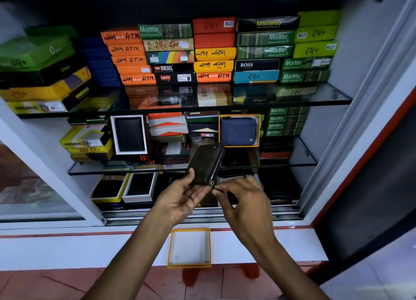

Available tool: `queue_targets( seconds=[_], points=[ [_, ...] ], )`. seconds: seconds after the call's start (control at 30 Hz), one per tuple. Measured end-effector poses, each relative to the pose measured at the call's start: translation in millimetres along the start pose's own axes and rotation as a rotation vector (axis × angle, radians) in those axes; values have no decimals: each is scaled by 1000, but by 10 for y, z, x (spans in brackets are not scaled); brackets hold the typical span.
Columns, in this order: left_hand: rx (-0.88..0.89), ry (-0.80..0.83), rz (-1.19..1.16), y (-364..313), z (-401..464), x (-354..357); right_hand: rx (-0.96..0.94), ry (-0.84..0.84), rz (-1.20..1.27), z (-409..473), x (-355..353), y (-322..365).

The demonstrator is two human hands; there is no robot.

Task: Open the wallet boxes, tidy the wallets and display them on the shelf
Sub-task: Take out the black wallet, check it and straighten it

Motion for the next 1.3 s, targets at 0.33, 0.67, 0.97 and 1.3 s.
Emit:
queue_targets(
  seconds=[0.33, 0.67, 0.97, 1.3],
  points=[
    [147, 65, 183, -46, -107, -238, 45, -117, 22, 543, -258, -329],
    [120, 353, 595, -196, -390, -93, 98, 388, 450, 920, 316, -321],
    [165, 100, 481, -197, -358, -281, 786, 380, 625, 445, 351, -795],
    [675, 113, 623, -418, -457, -512, 623, 479, 756, 183, 191, -537]
  ],
)
Point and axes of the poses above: each hand's wrist, its own z-axis towards the middle knuckle, its own x-axis out of the palm, y = z × x, the point moved 4 cm from there along z, towards the middle knuckle, and after that the axes turned 12 degrees about -y, right-handed, at the moved point
